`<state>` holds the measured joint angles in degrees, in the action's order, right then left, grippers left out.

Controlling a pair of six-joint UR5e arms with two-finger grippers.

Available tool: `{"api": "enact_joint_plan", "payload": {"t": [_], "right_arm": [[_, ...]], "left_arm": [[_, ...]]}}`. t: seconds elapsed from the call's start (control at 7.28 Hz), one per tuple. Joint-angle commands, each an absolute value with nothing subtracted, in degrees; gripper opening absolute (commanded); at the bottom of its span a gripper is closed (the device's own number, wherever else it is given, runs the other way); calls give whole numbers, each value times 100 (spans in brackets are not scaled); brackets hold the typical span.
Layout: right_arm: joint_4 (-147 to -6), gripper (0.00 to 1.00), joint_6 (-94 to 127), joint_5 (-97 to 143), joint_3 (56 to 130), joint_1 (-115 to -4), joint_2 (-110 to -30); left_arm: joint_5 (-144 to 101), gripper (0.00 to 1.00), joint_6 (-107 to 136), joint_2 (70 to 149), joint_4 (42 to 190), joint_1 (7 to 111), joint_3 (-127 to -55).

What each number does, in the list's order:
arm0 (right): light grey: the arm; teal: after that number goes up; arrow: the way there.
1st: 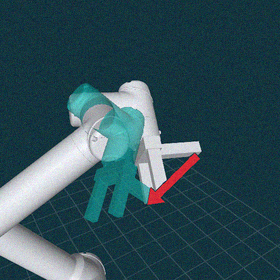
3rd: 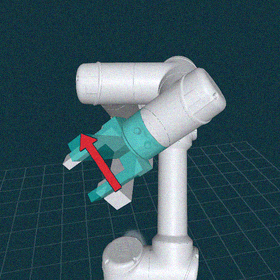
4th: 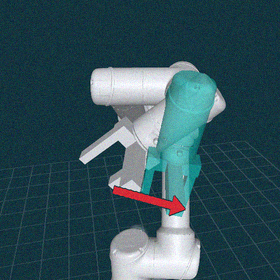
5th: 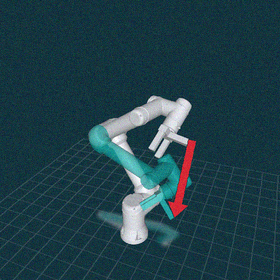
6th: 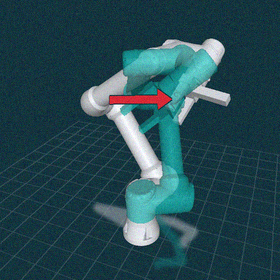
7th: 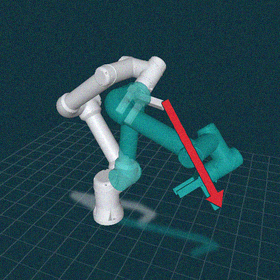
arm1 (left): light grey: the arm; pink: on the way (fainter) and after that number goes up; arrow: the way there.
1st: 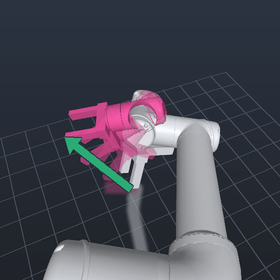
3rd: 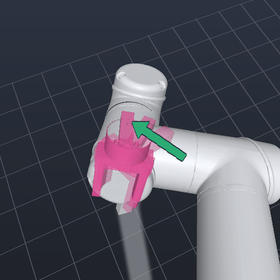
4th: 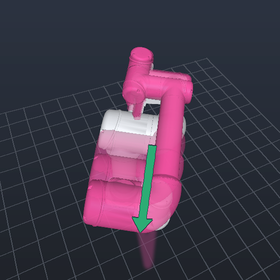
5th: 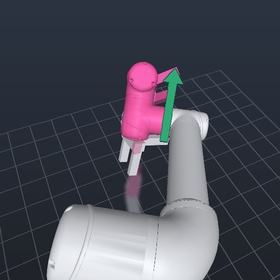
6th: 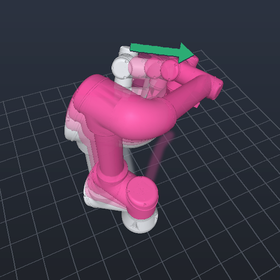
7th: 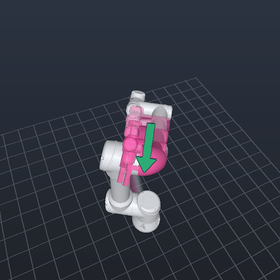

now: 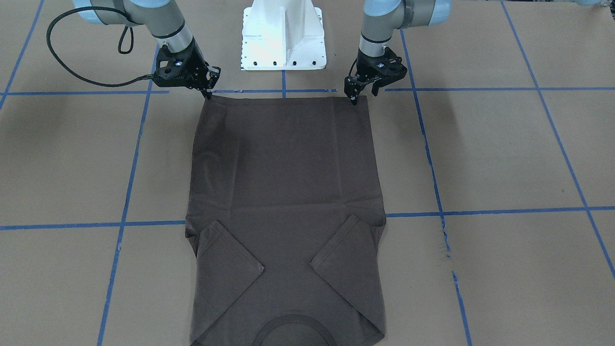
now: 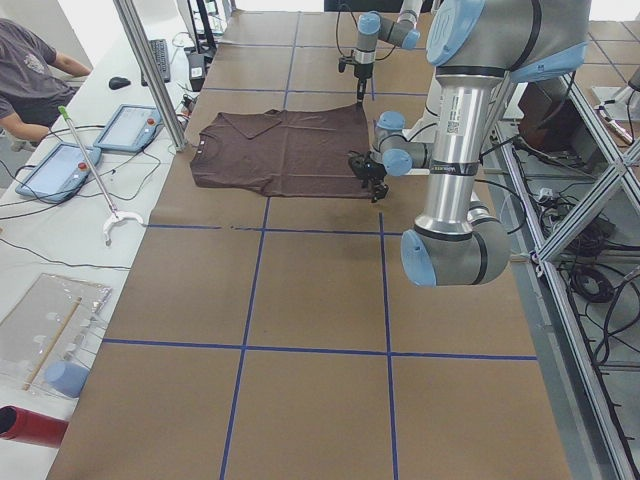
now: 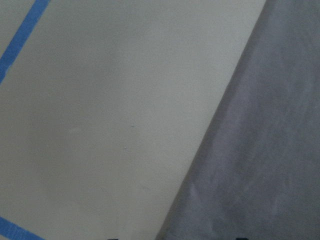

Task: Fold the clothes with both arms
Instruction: 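Grasp both hem corners with the left and right grippers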

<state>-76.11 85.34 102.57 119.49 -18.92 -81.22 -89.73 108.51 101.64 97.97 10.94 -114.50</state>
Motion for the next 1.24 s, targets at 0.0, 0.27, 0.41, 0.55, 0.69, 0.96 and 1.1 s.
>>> {"api": "enact_joint_plan", "payload": {"t": [0.0, 0.27, 0.41, 0.55, 0.69, 0.96, 1.1], "right_arm": [[-7611, 0, 8534, 10257, 11962, -1898, -8051], [-7646, 0, 8534, 10257, 11962, -1907, -7963], [-7646, 0, 8534, 10257, 11962, -1907, -7963], [-7646, 0, 8534, 10257, 11953, -1916, -7963], [-7655, 0, 8534, 10266, 11962, -1916, -7963], [-7646, 0, 8534, 10266, 11953, -1925, -7972], [-7646, 0, 8525, 10370, 11962, -1968, -7980]], "left_arm": [[-8974, 72, 10889, 10186, 9800, 1081, -11408], [-8982, 51, 10898, 10187, 9791, 1081, -11426], [-8982, 34, 10890, 10187, 9791, 1081, -11443], [-8982, 17, 10890, 10178, 9748, 1081, -11478], [-8982, 1, 10890, 10186, 9730, 1081, -11487], [-8982, 0, 10872, 10204, 9712, 1090, -11522], [-8982, 0, 10855, 10187, 9660, 1099, -11705]]}}
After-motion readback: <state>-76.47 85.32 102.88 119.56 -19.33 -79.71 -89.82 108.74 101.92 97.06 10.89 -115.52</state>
